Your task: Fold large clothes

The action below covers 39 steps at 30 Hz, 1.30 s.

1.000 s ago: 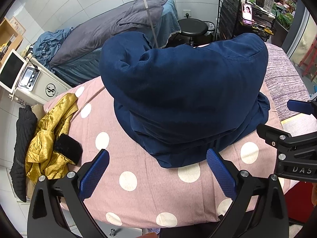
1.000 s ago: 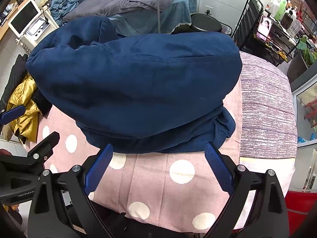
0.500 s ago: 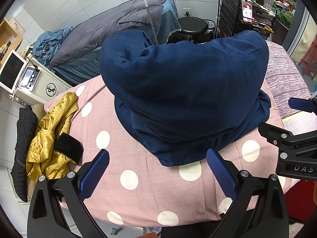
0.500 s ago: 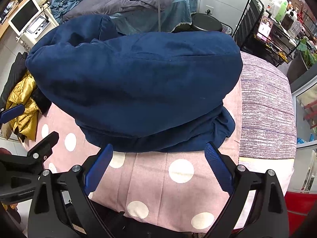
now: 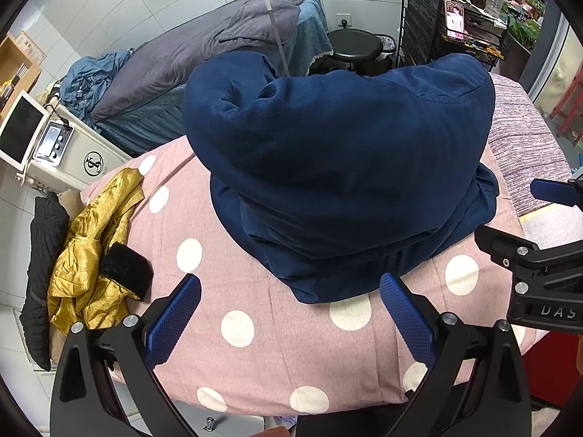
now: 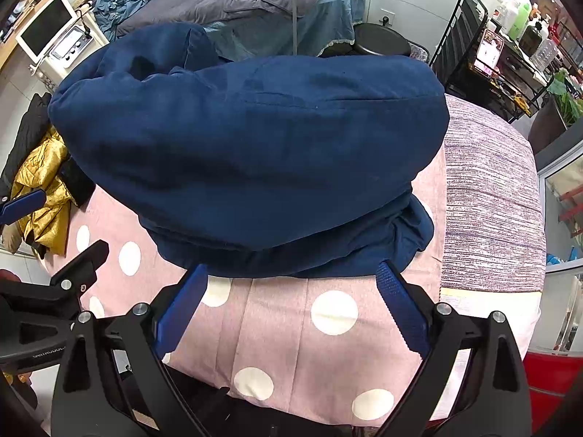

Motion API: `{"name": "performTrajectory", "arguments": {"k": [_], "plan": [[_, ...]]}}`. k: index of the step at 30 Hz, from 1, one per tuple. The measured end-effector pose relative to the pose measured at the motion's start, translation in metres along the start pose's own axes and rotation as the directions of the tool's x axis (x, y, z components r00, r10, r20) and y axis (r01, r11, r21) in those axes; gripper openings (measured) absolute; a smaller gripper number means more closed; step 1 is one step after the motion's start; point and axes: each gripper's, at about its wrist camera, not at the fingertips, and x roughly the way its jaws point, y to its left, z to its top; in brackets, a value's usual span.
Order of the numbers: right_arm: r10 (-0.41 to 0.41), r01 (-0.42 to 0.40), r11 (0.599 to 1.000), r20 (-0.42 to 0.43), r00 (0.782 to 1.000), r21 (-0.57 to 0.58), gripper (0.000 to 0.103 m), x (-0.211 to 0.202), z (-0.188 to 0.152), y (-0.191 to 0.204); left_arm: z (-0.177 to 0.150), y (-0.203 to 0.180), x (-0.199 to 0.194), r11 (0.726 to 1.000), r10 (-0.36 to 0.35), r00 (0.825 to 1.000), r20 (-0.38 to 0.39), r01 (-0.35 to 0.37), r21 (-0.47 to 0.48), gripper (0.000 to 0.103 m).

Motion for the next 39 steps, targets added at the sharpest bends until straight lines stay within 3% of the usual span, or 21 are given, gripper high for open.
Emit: {"name": "performTrajectory", "arguments": {"k": [39], "plan": [[0.003, -0.003, 1.000, -0.014, 1.000, -0.013, 0.092, 0.0054, -0.0020, 0.0041, -0.0028, 0.0019, 0.0038, 1.000, -0.001, 1.000, -0.019, 0.001, -0.003, 0.097]]}}
